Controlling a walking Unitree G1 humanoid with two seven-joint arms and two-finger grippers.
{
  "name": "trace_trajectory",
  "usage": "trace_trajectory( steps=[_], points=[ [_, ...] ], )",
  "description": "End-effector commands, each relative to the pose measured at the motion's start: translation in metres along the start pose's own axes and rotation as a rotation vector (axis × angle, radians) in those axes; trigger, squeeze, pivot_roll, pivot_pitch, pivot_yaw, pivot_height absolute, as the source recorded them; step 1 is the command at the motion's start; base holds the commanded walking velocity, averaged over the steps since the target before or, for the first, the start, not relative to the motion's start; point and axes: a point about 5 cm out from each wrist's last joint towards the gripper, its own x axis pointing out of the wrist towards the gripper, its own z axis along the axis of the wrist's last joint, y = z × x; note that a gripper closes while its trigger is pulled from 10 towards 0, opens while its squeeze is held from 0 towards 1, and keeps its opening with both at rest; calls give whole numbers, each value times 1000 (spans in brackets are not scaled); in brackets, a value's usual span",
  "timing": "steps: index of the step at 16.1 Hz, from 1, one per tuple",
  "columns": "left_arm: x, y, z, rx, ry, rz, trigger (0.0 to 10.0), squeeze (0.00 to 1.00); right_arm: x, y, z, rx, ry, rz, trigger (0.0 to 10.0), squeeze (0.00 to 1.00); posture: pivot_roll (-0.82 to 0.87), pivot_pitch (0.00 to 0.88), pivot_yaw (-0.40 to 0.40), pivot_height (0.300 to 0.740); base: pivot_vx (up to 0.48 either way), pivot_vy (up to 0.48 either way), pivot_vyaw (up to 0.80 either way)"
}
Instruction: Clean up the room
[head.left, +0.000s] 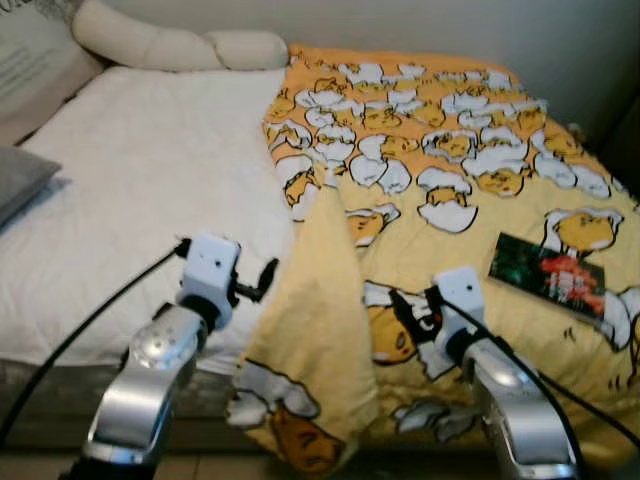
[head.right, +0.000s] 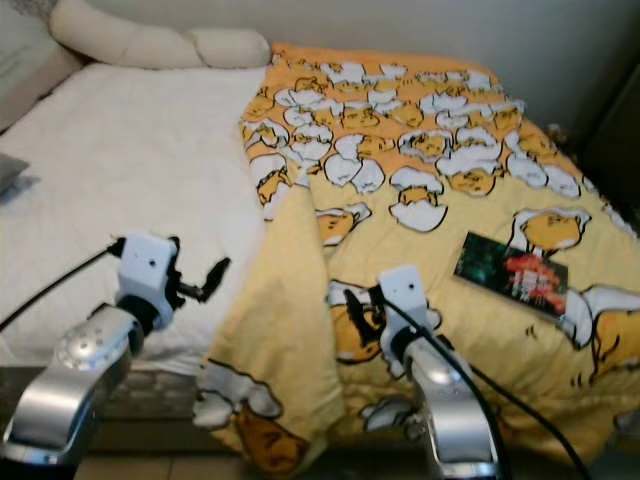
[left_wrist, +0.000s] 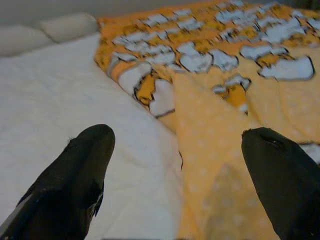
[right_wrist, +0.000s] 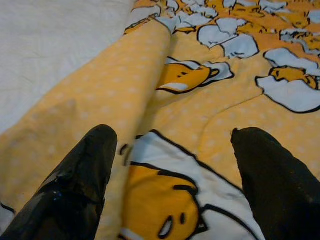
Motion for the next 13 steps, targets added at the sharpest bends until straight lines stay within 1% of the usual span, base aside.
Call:
trace_trajectory(
  steps=[1,4,5,7,8,10,12,13],
  points=[
    [4,-3,0,-19,11,-13,10000,0,-3,-9,0,17,9,-38,10000,0,-68,0,18,740,0,480,0],
    [7,-4,0,-30,12,-21,10000,0,-9,-14,-6,38,37,-62,10000,0,-86,0,23,740,0,480,0],
    [6,-5,0,-35,1,-15,10000,0,-10,-16,-7,40,37,-62,10000,0,-90,0,21,740,0,0,-400],
    [3,-6,-2,-72,-3,-16,10000,0,-14,-15,-9,32,43,-29,10000,0,-95,0,16,740,0,0,0],
    [1,-6,-8,-54,29,-6,10000,0,-17,-12,-12,29,56,-9,10000,0,-94,0,12,740,0,0,0],
    [-7,-9,-15,-34,34,-15,10000,0,-22,-6,-16,42,55,21,10000,0,-91,0,8,740,0,0,0],
    [-11,-12,-18,-43,40,-23,10000,0,-26,-4,-19,43,55,28,10000,0,-86,0,7,740,0,0,0],
    [-15,-13,-21,-63,47,-22,10000,0,-29,-4,-22,41,61,25,10000,0,-80,0,5,740,0,0,0]
  ],
)
